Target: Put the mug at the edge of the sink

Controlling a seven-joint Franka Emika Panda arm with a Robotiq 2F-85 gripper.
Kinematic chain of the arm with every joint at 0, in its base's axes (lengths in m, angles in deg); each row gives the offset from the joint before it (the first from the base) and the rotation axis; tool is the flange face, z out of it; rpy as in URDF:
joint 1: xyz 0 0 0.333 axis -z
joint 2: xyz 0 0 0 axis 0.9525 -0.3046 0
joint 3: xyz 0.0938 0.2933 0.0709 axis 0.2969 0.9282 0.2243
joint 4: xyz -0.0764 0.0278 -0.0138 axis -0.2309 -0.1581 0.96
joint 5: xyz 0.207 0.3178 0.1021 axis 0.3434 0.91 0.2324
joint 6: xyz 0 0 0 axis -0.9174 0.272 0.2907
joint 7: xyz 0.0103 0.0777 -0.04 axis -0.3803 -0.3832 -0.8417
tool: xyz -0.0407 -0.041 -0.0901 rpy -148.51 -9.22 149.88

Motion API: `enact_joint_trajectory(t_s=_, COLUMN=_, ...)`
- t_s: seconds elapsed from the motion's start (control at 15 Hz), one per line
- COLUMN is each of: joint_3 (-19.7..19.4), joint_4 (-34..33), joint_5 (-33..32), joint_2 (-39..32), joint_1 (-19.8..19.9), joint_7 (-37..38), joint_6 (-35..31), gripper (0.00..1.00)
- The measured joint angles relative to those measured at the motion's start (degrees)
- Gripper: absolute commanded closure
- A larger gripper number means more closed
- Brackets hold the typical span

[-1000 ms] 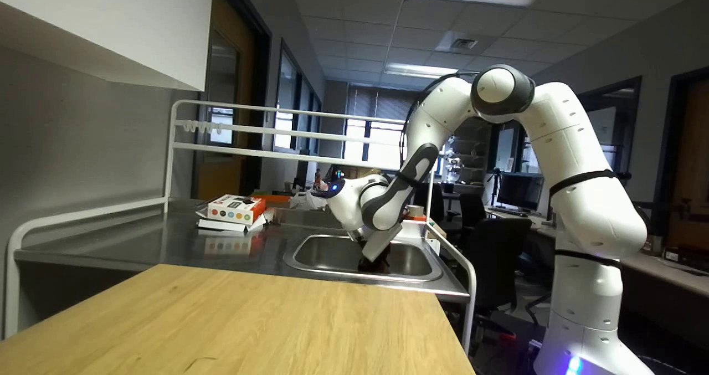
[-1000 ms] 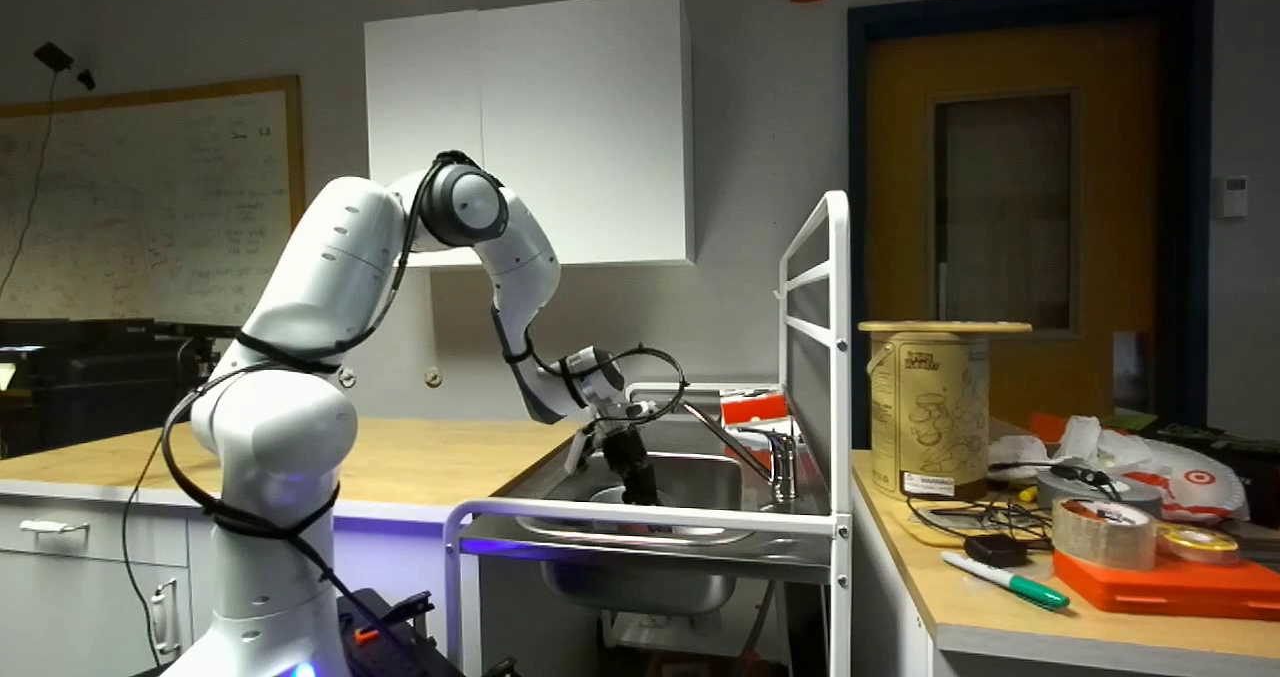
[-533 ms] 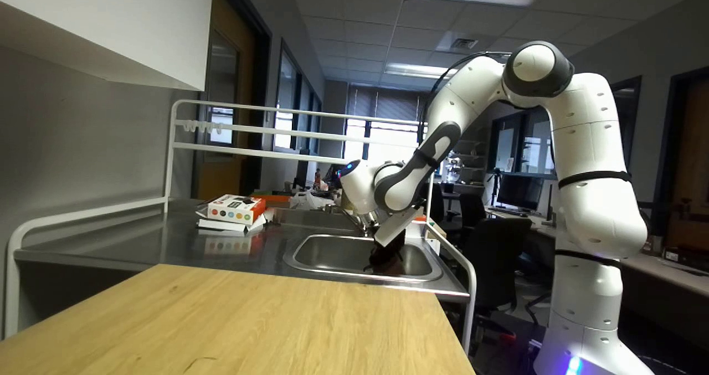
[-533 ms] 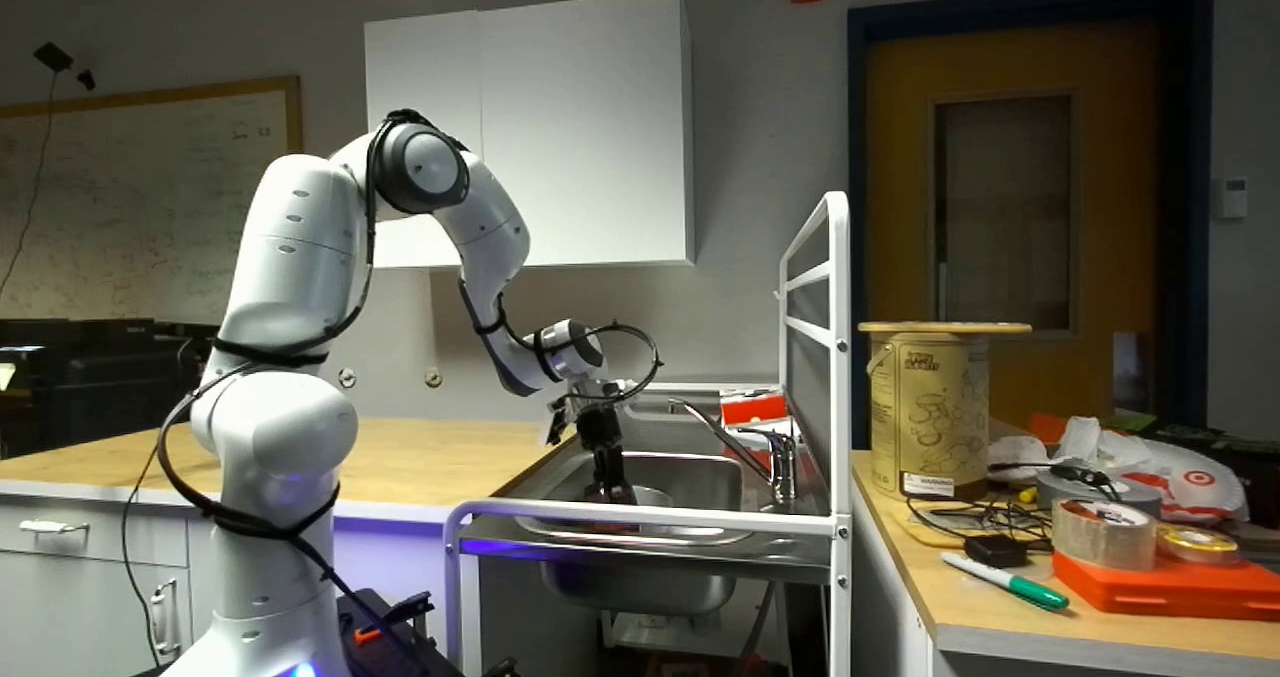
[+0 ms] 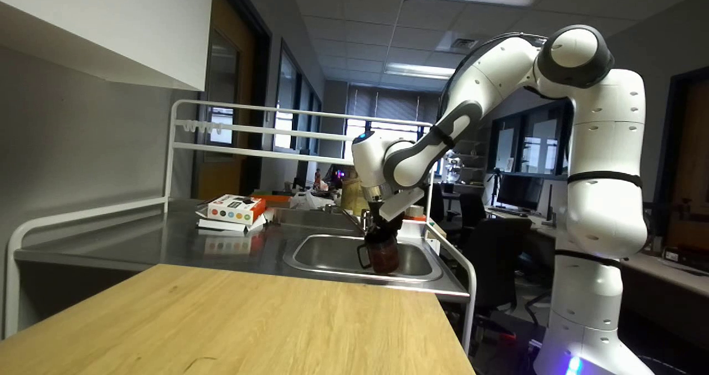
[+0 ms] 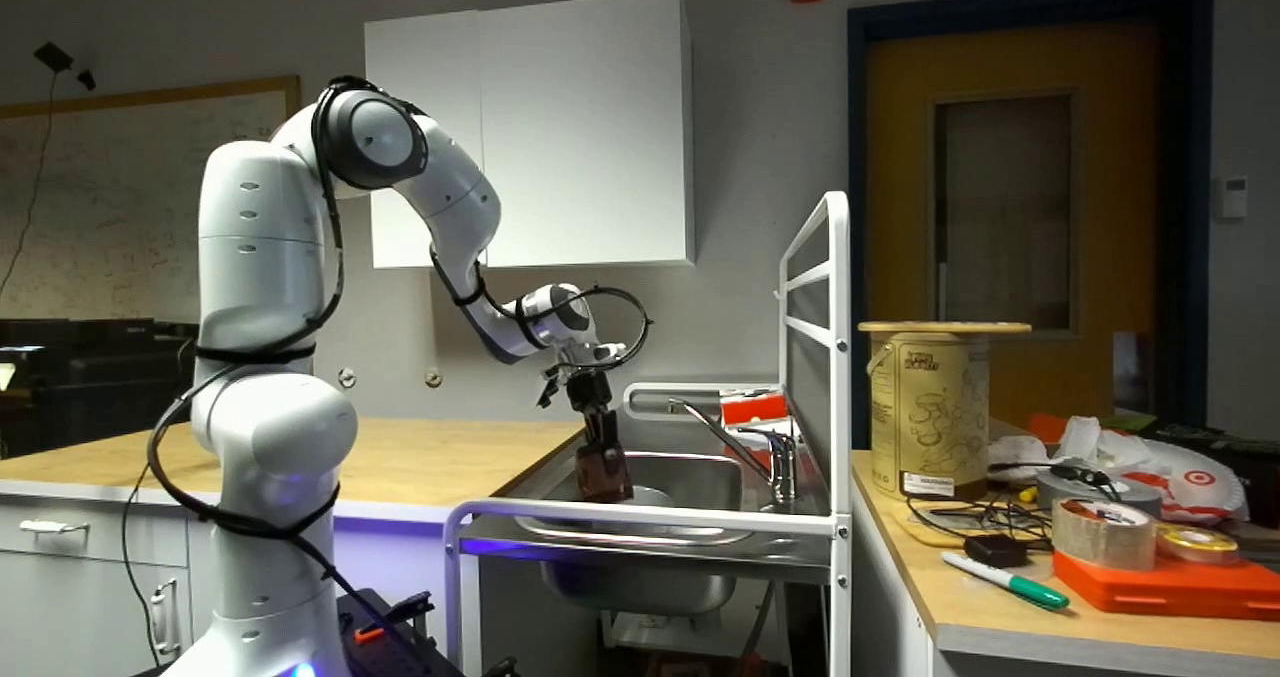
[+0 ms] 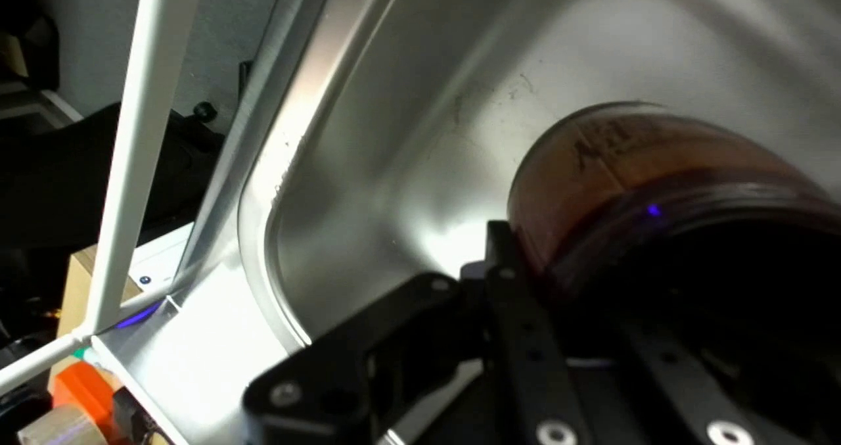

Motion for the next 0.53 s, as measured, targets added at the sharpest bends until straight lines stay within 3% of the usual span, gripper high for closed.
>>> enact_joint_trajectory(t_s=0.53, joint_3=3.90, joint_4=-1.30, joint_5=4.27, joint_2=2.58, joint_1=-0.75, joint_7=-11.05, joint_6=-4.73, gripper=0.91)
